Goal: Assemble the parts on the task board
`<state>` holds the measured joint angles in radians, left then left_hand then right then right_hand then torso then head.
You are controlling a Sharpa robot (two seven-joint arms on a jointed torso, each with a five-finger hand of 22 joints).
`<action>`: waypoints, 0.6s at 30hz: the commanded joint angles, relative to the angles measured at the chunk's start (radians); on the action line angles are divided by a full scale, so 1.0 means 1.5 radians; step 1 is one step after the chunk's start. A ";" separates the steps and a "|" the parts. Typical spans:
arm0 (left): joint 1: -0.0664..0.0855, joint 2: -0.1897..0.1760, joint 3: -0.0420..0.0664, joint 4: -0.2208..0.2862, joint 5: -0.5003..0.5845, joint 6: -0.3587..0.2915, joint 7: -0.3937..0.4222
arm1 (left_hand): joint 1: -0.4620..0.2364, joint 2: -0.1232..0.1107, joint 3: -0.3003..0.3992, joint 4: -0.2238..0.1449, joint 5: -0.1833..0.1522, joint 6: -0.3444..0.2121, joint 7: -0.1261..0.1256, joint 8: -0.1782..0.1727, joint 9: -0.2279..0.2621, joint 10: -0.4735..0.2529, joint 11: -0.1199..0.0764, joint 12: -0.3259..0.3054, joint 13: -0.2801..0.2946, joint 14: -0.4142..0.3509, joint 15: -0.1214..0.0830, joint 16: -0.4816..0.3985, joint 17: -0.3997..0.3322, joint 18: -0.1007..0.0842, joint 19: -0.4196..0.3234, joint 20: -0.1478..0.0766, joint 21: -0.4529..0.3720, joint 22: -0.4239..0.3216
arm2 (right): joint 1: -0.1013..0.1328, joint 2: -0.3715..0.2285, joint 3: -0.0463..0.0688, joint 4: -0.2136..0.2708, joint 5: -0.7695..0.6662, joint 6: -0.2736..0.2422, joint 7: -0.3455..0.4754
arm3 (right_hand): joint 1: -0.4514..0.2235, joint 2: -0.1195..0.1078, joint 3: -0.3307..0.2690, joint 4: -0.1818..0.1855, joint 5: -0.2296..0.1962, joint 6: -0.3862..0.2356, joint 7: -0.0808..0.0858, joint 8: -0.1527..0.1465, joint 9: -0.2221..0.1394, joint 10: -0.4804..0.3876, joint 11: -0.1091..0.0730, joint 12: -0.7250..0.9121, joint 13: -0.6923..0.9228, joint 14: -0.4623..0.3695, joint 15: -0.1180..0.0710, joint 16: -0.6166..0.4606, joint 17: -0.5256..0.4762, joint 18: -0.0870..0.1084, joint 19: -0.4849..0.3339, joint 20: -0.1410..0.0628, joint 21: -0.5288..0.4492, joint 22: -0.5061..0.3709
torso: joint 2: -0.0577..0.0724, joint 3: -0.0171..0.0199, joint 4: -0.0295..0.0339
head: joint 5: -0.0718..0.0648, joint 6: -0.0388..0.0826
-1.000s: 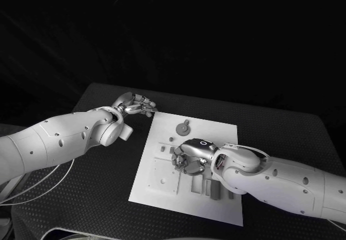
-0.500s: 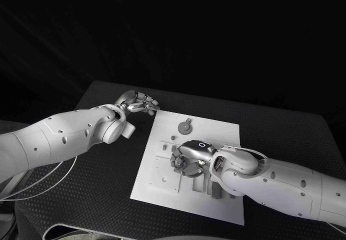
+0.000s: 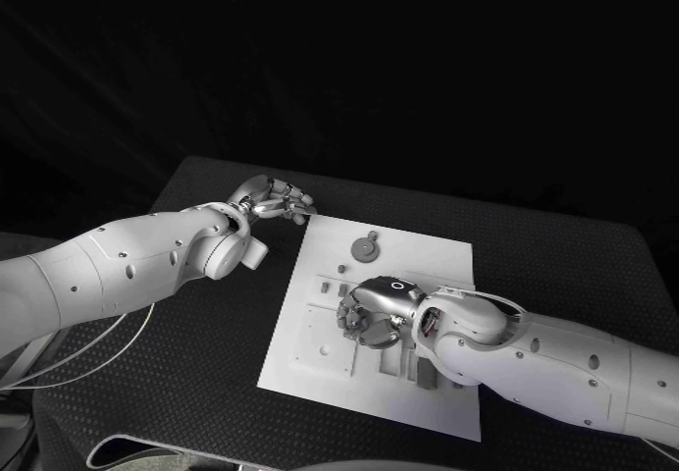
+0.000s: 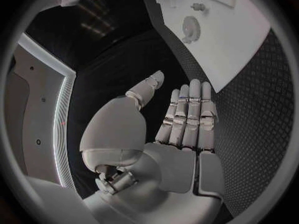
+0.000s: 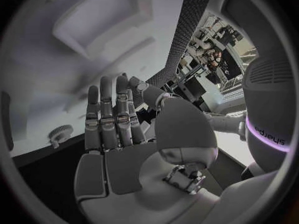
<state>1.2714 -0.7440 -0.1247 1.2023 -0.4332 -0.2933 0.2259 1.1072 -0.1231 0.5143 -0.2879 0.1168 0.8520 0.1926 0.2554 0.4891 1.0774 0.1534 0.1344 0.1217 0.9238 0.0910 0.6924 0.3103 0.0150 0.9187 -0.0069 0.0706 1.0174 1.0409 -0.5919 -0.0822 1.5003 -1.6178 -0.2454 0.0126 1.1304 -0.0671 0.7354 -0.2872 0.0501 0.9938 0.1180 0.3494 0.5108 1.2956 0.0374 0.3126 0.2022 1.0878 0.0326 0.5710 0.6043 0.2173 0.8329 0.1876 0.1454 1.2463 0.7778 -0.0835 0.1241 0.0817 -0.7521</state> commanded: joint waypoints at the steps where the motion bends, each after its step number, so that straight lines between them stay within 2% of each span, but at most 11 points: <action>1: 0.000 0.000 0.001 0.002 0.004 0.006 0.006 | 0.003 0.004 -0.004 0.000 0.004 -0.001 -0.002 0.002 -0.001 -0.005 0.001 0.004 -0.001 0.000 0.002 -0.003 0.001 0.003 0.001 0.001 -0.002 -0.001 | -0.002 0.001 -0.001 -0.003 -0.010 0.008 0.000 | 0.000 0.005 0.000 -0.001 0.000 0.003 0.002 0.002 0.001 0.003 0.003 -0.004 0.001 0.001 0.004 -0.004 0.001 0.013 0.004 0.003 -0.004 0.000 | 0.000 0.0003 0.0000 | 0.001 -0.001; 11: 0.000 0.000 0.001 0.002 0.004 0.008 0.005 | 0.003 0.004 -0.005 0.000 0.004 -0.001 -0.002 0.002 -0.001 -0.005 0.001 0.004 -0.001 0.000 0.002 -0.004 0.002 0.003 0.001 0.001 -0.002 -0.001 | -0.002 0.004 -0.001 -0.009 -0.011 0.012 -0.003 | 0.000 0.004 0.000 -0.001 0.000 0.003 0.002 0.002 0.001 0.003 0.003 -0.004 0.001 0.001 0.004 -0.004 0.002 0.013 0.004 0.003 -0.004 0.000 | 0.000 0.0000 -0.0001 | 0.002 -0.001; 14: 0.000 0.000 0.001 0.003 0.004 0.007 0.005 | 0.002 0.004 -0.005 0.000 0.004 -0.001 -0.002 0.002 -0.001 -0.006 0.001 0.004 -0.002 0.000 0.002 -0.004 0.002 0.003 0.001 0.001 -0.002 -0.002 | -0.002 0.004 -0.002 -0.010 -0.012 0.012 -0.005 | 0.000 0.005 0.000 -0.001 0.000 0.003 0.002 0.002 0.001 0.003 0.003 -0.005 0.001 0.001 0.004 -0.005 0.002 0.013 0.004 0.003 -0.004 0.000 | 0.000 -0.0009 -0.0010 | 0.001 -0.001; 18: 0.000 0.000 0.001 0.003 0.004 0.007 0.005 | 0.002 0.004 -0.005 0.000 0.004 -0.001 -0.002 0.002 -0.001 -0.006 0.001 0.004 -0.002 0.000 0.002 -0.005 0.002 0.003 0.001 0.001 -0.002 -0.002 | -0.002 0.004 -0.002 -0.010 -0.014 0.010 -0.006 | 0.000 0.005 0.000 -0.001 0.000 0.003 0.002 0.002 0.001 0.003 0.003 -0.005 0.002 0.001 0.004 -0.005 0.002 0.013 0.004 0.003 -0.005 0.000 | 0.000 -0.0004 -0.0003 | 0.001 -0.001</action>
<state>1.2714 -0.7456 -0.1247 1.2043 -0.4330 -0.2927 0.2251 1.1072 -0.1231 0.5143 -0.2879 0.1168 0.8520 0.1926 0.2554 0.4891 1.0774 0.1534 0.1344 0.1209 0.9238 0.0910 0.6924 0.3124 0.0150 0.9187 -0.0069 0.0706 1.0160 1.0413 -0.5860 -0.0824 1.4885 -1.6253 -0.2457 0.0126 1.1305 -0.0672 0.7354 -0.2872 0.0501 0.9920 0.1196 0.3490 0.5120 1.2956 0.0375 0.3088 0.2030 1.0878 0.0326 0.5671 0.6061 0.2495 0.8367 0.1910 0.1405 1.2480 0.7781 -0.0839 0.1231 0.0840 -0.7533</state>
